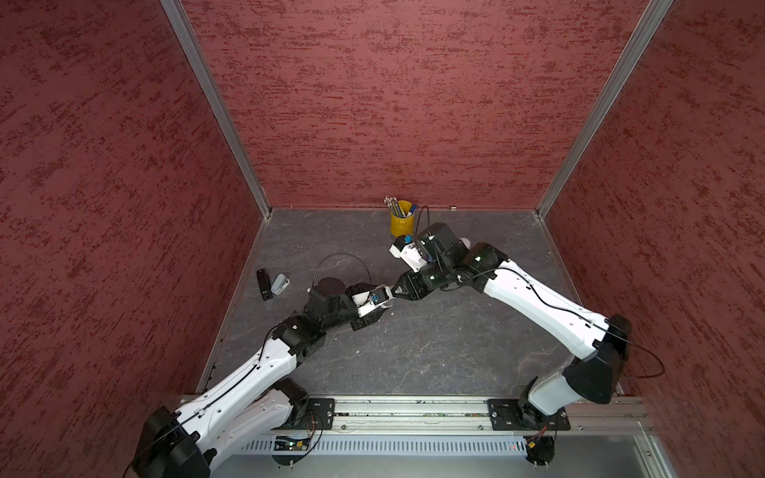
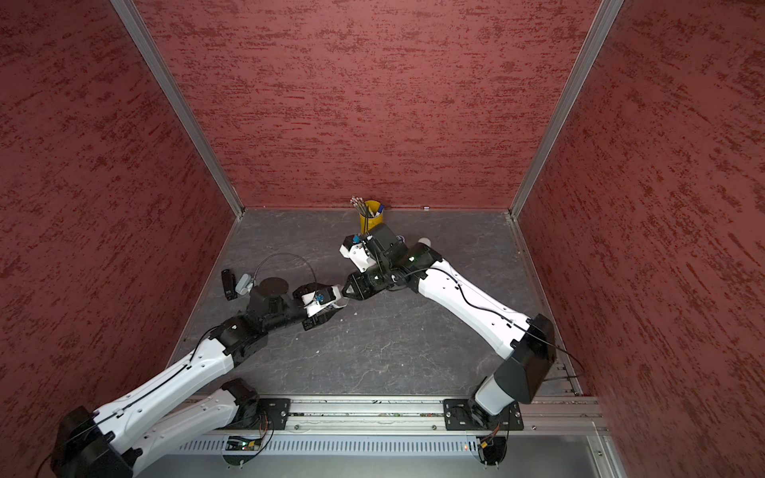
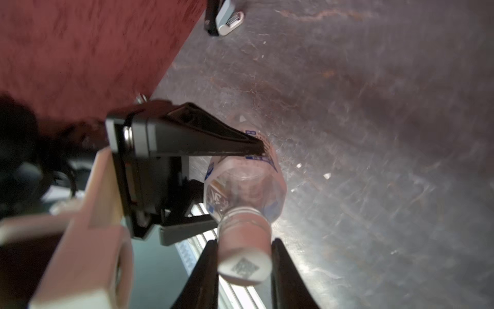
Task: Screw on the bottle caps
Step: Screw the bottle cap onto the plastic bottle.
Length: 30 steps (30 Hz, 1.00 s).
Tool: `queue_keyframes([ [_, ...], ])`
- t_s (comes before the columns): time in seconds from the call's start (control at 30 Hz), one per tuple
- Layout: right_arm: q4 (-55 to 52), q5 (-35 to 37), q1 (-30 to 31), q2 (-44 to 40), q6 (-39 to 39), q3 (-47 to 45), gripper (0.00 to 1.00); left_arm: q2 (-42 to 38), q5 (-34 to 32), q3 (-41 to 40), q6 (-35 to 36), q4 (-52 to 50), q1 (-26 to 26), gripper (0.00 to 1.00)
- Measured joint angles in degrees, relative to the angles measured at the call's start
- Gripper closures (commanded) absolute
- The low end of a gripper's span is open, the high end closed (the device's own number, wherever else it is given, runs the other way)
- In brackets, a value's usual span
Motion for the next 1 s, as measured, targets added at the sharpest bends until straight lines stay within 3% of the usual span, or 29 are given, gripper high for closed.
queue_keyframes([
  [0.17, 10.8, 4.2, 1.6, -3.4, 36.3, -7.8, 1.00, 0.2, -12.8, -1.9, 4.8, 4.7, -4.7, 0.52],
  [0.27, 13.0, 7.6, 2.6, -2.4, 49.4, -7.7, 1.00, 0.6, -18.0, -2.3, 7.1, 6.3, -5.4, 0.52],
  [0.33, 13.6, 9.6, 3.0, -2.3, 53.9, -7.5, 0.96, 0.9, -19.5, -2.3, 8.0, 7.0, -5.6, 0.52],
  [0.47, 13.7, 14.0, 3.7, -3.5, 53.0, -7.5, 0.68, 1.1, -16.7, -1.6, 7.3, 7.0, -3.8, 0.54],
  [0.57, 16.0, 15.6, 3.4, -5.8, 41.0, -7.5, 0.54, 1.0, -10.3, 0.6, 5.7, 6.3, -0.4, 0.54],
  [0.7, 24.9, 15.5, -0.3, -12.4, 15.9, -11.7, 0.41, 0.5, -0.2, 1.9, 4.0, 1.5, 5.4, 0.54],
  [0.83, 25.9, 6.3, -2.5, -15.4, -15.5, -13.5, 0.39, 2.3, 10.2, 4.6, 3.7, -4.4, 10.2, 0.55],
  [1.0, 13.3, -3.9, -2.4, -10.0, -51.0, -6.8, 0.39, 4.4, 21.5, 9.1, 4.3, -10.5, 13.3, 0.54],
])
